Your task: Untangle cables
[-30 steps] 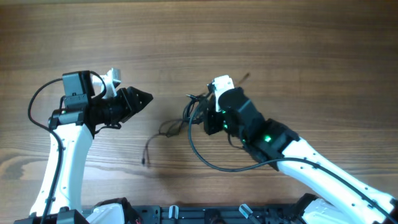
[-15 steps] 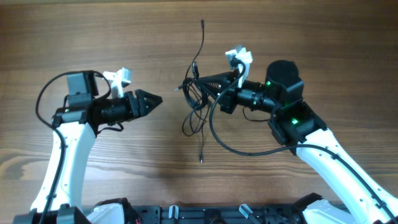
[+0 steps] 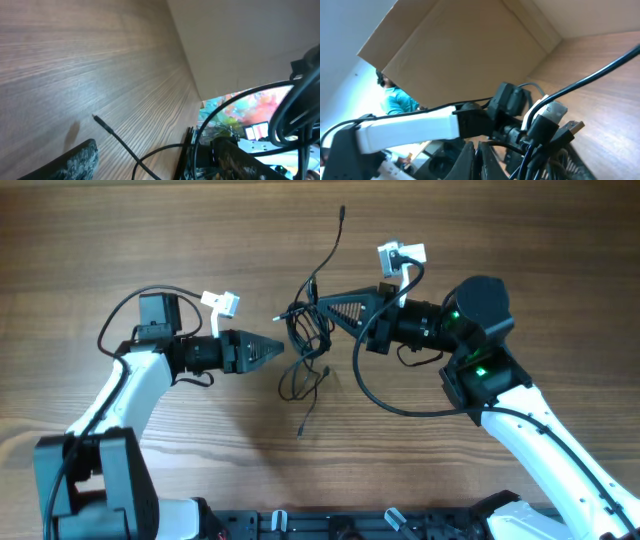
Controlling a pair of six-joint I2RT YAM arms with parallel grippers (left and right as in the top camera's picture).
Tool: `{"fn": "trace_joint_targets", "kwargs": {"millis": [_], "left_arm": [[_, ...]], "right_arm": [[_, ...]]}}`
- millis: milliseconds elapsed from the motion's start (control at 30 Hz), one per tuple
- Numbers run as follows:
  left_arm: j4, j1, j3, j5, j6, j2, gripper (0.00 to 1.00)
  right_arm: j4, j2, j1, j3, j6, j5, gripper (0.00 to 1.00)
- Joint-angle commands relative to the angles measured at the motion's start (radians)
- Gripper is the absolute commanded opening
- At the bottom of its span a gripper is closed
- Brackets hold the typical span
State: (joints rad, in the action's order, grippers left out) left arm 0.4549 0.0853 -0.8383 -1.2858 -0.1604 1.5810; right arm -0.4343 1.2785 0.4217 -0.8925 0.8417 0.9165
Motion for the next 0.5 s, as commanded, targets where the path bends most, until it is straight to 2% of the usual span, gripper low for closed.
{"fn": "trace_joint_targets", "kwargs": {"millis": [0, 100, 167, 333, 433, 467], "left_arm": [[-0.067, -0.052, 0.007, -0.080, -0.008, 0.024, 0.78], [-0.152, -0.096, 0.007, -0.146, -0.008, 0.024, 0.78], [-0.206, -0.129, 0.007, -0.145, -0.003, 0.024, 0.86], [-0.386, -0.202, 0.007, -0.117, 0.114, 0.024, 0.91], [-0.452, -0.220, 0.007, 0.068, 0.274, 0.024, 0.91], [-0.462, -0.220, 0.007, 0.117, 0.320, 0.024, 0.87]], "right_arm": [[-0.014, -0.020, -0.002, -0.016, 0.047, 0.028, 0.05], [-0.015, -0.020, -0.002, -0.016, 0.054, 0.029, 0.04], [-0.027, -0.020, -0.002, -0.016, 0.081, 0.031, 0.04], [-0.082, -0.020, -0.001, -0.016, 0.158, 0.054, 0.04], [-0.100, -0.020, -0.002, -0.016, 0.222, 0.050, 0.04], [-0.126, -0.020, -0.003, -0.016, 0.236, 0.046, 0.04]]}}
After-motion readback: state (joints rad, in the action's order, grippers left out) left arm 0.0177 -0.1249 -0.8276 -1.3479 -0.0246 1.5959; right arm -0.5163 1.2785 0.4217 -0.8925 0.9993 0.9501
